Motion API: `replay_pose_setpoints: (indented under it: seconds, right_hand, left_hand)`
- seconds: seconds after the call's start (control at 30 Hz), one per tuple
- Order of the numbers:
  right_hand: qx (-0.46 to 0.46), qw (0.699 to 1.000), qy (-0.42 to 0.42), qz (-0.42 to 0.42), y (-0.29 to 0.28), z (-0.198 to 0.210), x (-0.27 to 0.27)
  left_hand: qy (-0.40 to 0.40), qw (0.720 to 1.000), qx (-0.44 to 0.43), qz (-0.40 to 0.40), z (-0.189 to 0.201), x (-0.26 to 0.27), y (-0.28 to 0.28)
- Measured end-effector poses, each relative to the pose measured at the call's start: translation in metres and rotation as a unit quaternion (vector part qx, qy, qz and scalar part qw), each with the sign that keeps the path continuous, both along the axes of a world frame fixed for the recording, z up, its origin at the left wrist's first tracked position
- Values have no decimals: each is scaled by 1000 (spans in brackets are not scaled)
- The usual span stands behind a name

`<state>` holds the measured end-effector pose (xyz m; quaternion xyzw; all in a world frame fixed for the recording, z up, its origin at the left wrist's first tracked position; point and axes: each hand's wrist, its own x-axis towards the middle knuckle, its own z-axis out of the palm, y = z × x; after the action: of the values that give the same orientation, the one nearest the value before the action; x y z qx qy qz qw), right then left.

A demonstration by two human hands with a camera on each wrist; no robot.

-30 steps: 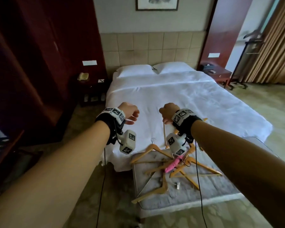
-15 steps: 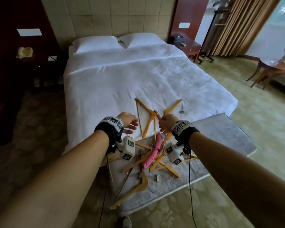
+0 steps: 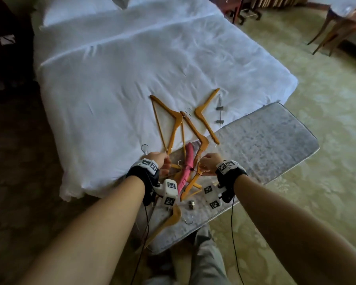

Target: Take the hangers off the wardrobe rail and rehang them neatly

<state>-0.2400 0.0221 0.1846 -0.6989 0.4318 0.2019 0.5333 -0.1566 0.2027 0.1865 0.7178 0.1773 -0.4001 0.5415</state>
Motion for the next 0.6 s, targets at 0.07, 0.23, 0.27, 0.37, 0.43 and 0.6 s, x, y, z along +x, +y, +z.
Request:
replay_pose_setpoints:
  seconds: [0.07,0.23,0.27,0.37,0.43,0.6]
  right_hand:
    - [19,1000,16,-9,-12,-20,3]
    - [70,994,66,-53,-47,-78,20]
    - [91,990,78,-75,-54,-89,24]
    - [128,980,110,-109,-72,-130,35]
    - [140,974,131,-121,-81,-155,40]
    - [177,956,174,-157,-94,-213,46]
  left_hand:
    - [23,1000,6,4,-19,2,-10]
    - [70,996,49,34,-61,12,-34]
    - [84,994,56,44,-69,15,-38]
    - [124,988,64,67,-93,22,-53]
    - [151,984,68,71,-112,26,-63]
    - [198,971,97,93,-161,31,-83]
